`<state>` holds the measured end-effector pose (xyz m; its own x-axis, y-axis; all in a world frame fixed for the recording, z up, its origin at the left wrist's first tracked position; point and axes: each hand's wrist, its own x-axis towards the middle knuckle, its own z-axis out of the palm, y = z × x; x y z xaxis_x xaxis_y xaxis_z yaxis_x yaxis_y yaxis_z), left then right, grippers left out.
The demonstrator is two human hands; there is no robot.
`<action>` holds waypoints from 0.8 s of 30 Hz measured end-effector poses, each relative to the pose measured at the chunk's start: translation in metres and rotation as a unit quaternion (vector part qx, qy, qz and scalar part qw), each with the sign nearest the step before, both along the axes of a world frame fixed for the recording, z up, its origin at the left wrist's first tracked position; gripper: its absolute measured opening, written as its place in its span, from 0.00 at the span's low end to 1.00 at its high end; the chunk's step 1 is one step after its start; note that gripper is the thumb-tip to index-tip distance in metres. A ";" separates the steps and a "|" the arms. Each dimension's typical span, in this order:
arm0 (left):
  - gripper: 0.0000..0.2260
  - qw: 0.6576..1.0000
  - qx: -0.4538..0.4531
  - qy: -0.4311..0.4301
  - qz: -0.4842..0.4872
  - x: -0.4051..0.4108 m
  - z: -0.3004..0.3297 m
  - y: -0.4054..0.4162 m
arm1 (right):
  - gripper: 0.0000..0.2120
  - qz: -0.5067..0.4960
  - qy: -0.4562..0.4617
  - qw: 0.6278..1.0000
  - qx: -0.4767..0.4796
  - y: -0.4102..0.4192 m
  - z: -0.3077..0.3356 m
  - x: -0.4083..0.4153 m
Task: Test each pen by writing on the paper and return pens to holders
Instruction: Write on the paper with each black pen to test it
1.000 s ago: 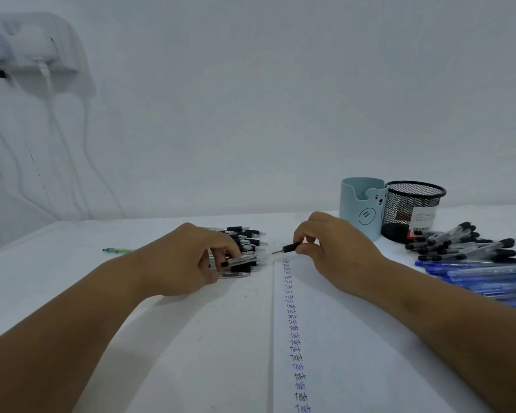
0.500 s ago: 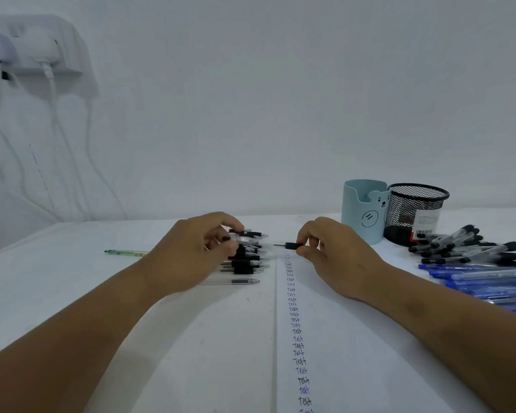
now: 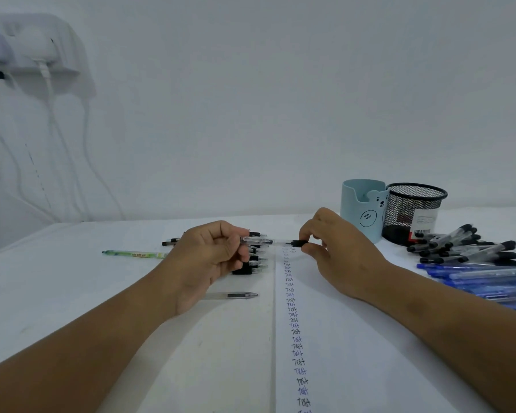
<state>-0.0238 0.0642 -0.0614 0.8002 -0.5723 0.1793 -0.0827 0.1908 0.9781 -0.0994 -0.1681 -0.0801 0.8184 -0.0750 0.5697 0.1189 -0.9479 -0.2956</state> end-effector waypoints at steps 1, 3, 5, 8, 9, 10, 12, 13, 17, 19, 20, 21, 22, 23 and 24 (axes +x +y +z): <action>0.07 1.000 -0.003 -0.012 0.008 -0.001 -0.001 -0.001 | 0.02 -0.002 -0.008 1.000 0.005 -0.001 0.001 0.000; 0.08 0.999 -0.008 -0.044 0.030 -0.002 -0.002 -0.002 | 0.03 -0.003 -0.023 1.000 0.008 -0.001 0.002 0.001; 0.08 0.997 -0.017 -0.060 0.043 -0.004 -0.001 -0.003 | 0.03 -0.003 -0.036 0.999 0.007 -0.001 0.002 0.002; 0.07 0.997 -0.023 -0.058 0.049 -0.004 0.003 -0.002 | 0.04 -0.008 -0.042 0.999 0.010 -0.003 0.002 0.003; 0.07 0.997 -0.020 -0.059 0.049 -0.004 0.004 -0.001 | 0.03 -0.011 -0.041 0.999 0.013 -0.004 0.003 0.003; 0.08 0.997 -0.014 -0.060 0.047 -0.002 0.004 0.000 | 0.03 -0.014 -0.038 0.999 0.014 -0.004 0.003 0.003; 0.10 0.998 -0.004 -0.049 0.030 0.000 0.004 0.001 | 0.03 -0.014 -0.035 0.999 0.010 -0.004 0.004 0.002; 0.11 0.999 -0.002 -0.036 0.015 0.000 0.003 0.002 | 0.02 -0.012 -0.034 0.999 0.006 -0.003 0.004 0.001; 0.13 0.999 -0.007 0.010 -0.031 0.001 0.002 0.002 | 0.02 -0.005 -0.023 1.000 -0.009 0.001 0.005 -0.001; 0.15 0.999 -0.006 0.003 -0.034 0.003 0.001 0.003 | 0.02 0.000 -0.023 0.999 -0.025 0.003 0.005 -0.002; 0.15 0.999 -0.002 -0.004 -0.032 0.004 0.001 0.004 | 0.02 0.003 -0.026 0.999 -0.034 0.004 0.005 -0.003; 0.14 0.999 0.002 -0.010 -0.031 0.005 0.000 0.005 | 0.02 0.006 -0.031 0.999 -0.042 0.005 0.005 -0.004; 0.13 0.999 0.007 -0.014 -0.032 0.005 0.000 0.006 | 0.02 0.008 -0.034 0.998 -0.048 0.005 0.005 -0.005; 0.13 0.999 0.013 -0.017 -0.036 0.004 -0.001 0.006 | 0.02 0.008 -0.036 0.998 -0.052 0.004 0.005 -0.005; 0.12 0.999 0.021 -0.019 -0.043 0.004 -0.001 0.007 | 0.03 0.006 -0.035 0.998 -0.052 0.004 0.005 -0.005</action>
